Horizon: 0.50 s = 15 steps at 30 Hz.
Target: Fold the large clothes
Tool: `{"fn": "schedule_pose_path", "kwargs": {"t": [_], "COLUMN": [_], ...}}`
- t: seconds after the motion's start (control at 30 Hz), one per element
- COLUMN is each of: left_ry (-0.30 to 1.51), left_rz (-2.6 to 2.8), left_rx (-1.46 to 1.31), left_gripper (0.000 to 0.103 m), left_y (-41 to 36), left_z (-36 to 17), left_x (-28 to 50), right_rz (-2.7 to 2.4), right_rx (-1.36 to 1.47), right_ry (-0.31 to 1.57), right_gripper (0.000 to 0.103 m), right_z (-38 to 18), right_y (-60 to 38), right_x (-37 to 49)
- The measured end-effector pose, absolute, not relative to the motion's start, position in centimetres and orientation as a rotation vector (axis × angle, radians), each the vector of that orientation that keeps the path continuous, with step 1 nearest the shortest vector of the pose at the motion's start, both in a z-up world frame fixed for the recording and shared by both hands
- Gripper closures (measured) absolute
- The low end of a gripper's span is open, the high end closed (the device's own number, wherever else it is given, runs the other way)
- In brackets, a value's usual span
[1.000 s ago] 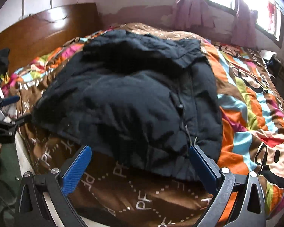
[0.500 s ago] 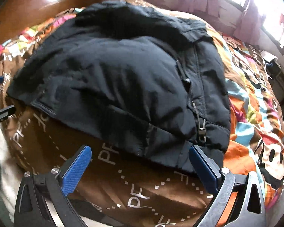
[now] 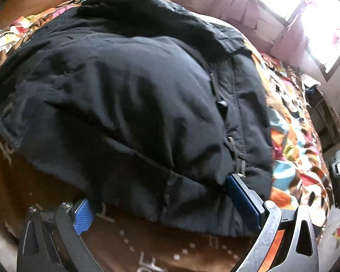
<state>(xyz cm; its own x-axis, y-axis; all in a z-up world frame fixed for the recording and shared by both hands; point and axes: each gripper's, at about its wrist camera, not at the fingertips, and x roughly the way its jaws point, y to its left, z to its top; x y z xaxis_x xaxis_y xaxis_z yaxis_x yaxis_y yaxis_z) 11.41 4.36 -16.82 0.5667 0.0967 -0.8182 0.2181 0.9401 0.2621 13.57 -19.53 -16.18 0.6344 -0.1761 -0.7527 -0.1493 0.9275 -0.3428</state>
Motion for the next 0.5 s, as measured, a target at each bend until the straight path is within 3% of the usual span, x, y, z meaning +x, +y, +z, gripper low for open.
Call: {"fn": "schedule_pose_path", "kwargs": {"t": [0.5], "left_ry": [0.888], "left_rz": [-0.123], "left_rx": [0.522], "left_gripper": [0.003], "left_y": [0.7], "left_z": [-17.0], "left_x": [10.3], "right_rz": [0.050], "right_rx": [-0.387], "right_ry": [0.696], "right_gripper": [0.001], "right_z": [-7.9], "right_y": [-18.9], "right_x": [15.4]}}
